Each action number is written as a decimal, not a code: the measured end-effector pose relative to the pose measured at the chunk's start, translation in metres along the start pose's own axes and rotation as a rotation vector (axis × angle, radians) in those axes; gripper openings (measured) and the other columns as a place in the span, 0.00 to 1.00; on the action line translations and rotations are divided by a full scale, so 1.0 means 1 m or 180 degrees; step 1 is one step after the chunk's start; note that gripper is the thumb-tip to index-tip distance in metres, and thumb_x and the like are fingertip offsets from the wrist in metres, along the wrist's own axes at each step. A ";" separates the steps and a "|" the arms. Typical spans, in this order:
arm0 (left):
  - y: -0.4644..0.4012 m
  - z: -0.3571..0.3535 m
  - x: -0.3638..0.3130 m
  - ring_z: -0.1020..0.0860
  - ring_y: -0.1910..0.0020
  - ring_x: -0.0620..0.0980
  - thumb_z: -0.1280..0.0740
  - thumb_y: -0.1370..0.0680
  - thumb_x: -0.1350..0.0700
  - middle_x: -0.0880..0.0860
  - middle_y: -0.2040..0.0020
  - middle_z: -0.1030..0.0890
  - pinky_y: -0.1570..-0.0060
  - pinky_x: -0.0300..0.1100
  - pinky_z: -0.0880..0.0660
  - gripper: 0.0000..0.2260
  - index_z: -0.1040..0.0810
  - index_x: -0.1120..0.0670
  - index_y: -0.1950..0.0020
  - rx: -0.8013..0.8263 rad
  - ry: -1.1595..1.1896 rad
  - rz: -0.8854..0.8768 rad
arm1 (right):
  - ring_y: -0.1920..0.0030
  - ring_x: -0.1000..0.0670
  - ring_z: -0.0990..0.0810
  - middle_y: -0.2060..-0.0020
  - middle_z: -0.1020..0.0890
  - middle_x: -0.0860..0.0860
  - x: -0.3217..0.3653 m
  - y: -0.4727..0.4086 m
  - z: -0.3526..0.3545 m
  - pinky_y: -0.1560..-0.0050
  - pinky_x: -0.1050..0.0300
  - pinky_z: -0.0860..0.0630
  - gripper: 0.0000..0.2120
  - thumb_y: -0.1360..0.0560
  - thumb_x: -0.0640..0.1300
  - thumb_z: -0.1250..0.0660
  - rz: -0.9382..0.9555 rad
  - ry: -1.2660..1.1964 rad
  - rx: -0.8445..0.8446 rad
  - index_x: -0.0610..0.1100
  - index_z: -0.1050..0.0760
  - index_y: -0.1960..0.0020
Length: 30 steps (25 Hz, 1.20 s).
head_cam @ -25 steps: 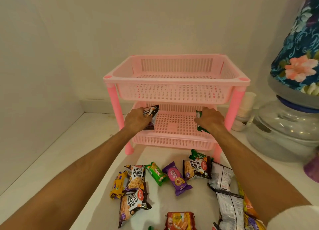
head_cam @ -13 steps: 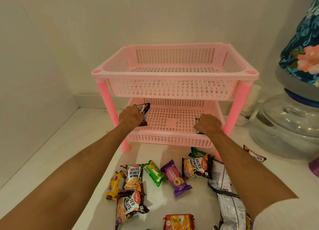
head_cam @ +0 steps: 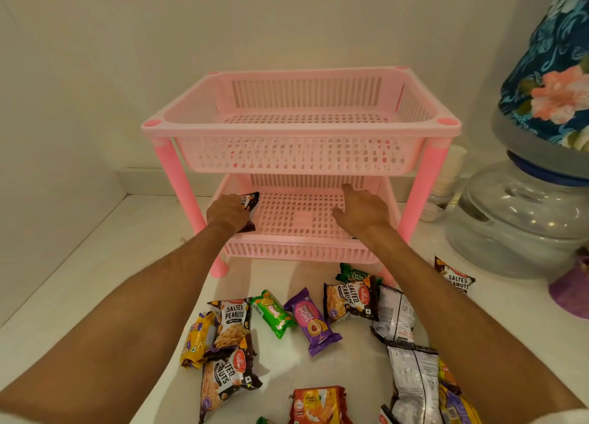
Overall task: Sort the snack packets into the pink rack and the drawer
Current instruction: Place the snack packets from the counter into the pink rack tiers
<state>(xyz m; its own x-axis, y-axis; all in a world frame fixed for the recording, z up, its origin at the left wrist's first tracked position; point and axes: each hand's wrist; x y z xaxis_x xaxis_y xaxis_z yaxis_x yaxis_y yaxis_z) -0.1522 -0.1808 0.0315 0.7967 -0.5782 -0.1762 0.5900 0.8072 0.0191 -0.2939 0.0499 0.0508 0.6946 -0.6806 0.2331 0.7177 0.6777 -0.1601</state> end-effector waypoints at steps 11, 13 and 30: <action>0.017 -0.005 -0.012 0.22 0.46 0.55 0.34 0.23 0.46 0.58 0.44 0.20 0.50 0.44 0.26 0.20 0.25 0.61 0.40 -0.0137 0.0796 -0.0555 | 0.53 0.45 0.18 0.55 0.15 0.47 0.019 0.055 -0.004 0.53 0.52 0.23 0.17 0.25 0.50 0.36 0.0630 -0.0512 -0.0084 0.45 0.23 0.40; 0.034 -0.007 -0.017 0.29 0.35 0.57 0.34 0.23 0.50 0.58 0.34 0.25 0.37 0.46 0.31 0.21 0.27 0.60 0.33 -0.0487 0.0875 -0.1195 | 0.53 0.45 0.19 0.54 0.15 0.47 0.018 0.061 -0.013 0.52 0.52 0.22 0.17 0.26 0.51 0.36 0.0669 -0.0383 0.0148 0.46 0.23 0.41; 0.156 -0.098 -0.015 0.34 0.32 0.56 0.30 0.30 0.51 0.54 0.32 0.28 0.36 0.53 0.33 0.29 0.31 0.54 0.31 0.0754 -0.1135 -0.3856 | 0.42 0.44 0.24 0.42 0.23 0.48 -0.023 0.103 -0.067 0.47 0.49 0.29 0.31 0.37 0.53 0.27 0.0786 0.1197 0.1380 0.49 0.30 0.36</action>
<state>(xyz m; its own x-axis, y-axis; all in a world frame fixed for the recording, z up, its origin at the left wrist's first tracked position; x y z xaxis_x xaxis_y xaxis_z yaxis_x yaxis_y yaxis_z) -0.0849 -0.0342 -0.0592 -0.2926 -0.9539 0.0674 0.9383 -0.2728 0.2125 -0.2326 0.1162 -0.0349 0.8638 -0.4874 -0.1274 0.5034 0.8252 0.2561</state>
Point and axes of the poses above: each hand's wrist, its own y-axis away from the middle knuckle, its own z-axis out of the back of the hand, x = y × z
